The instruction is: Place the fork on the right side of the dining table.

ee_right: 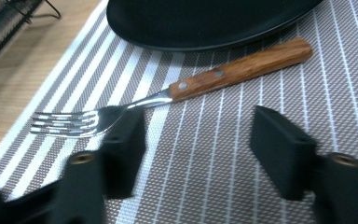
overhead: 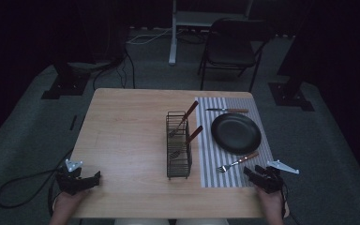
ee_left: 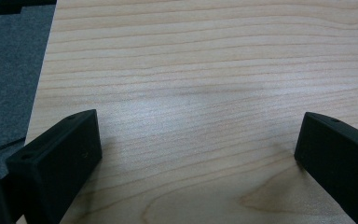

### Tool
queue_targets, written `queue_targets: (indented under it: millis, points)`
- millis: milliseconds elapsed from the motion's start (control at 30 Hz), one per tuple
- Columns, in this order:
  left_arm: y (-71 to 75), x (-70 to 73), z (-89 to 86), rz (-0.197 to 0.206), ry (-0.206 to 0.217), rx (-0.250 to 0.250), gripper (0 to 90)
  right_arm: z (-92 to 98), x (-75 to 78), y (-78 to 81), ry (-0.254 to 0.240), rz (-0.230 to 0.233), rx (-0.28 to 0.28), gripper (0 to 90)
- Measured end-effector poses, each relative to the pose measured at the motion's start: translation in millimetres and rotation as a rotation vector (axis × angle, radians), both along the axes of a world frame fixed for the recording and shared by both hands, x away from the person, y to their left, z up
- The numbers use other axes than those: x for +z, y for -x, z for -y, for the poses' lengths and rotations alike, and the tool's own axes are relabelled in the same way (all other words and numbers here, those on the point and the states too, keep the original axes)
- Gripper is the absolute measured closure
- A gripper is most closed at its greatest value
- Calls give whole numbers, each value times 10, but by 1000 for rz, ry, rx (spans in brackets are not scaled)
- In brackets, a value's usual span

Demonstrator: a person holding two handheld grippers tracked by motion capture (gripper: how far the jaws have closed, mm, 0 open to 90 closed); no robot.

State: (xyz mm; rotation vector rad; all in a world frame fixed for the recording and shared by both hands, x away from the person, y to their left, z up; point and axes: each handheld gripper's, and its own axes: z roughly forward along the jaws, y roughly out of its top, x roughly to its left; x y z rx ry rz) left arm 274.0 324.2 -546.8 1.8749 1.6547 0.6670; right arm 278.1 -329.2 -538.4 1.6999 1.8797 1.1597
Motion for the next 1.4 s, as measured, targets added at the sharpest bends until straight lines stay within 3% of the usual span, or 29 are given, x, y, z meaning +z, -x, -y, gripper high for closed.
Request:
queue_targets:
  millis: [100,167,300,400,467,633,1033,1400]
  points:
    - [0,-1,0,2,0,0,7,-73,-11,11,7,-9,-3,181]
    - [0,-1,0,1,0,0,6,-183,-34,19,38,-15,-13,132]
    - [0,-1,-1,0,-1,-1,6,-376,-53,21,119,14,-6,124]
    - [0,-1,-1,0,-1,-1,7,-467,-42,7,175,35,-40,125]
    - [0,-1,-1,0,-1,-1,7,-516,-53,-4,173,29,-41,124]
    - [0,-1,-1,0,-1,-1,6,-685,-110,-35,262,-16,-22,125]
    - [0,-1,-1,1,-1,-1,7,-953,-113,-180,262,-33,-45,124]
    - [0,-1,-1,1,-1,-1,6,-1054,-112,-272,261,-41,-95,123]
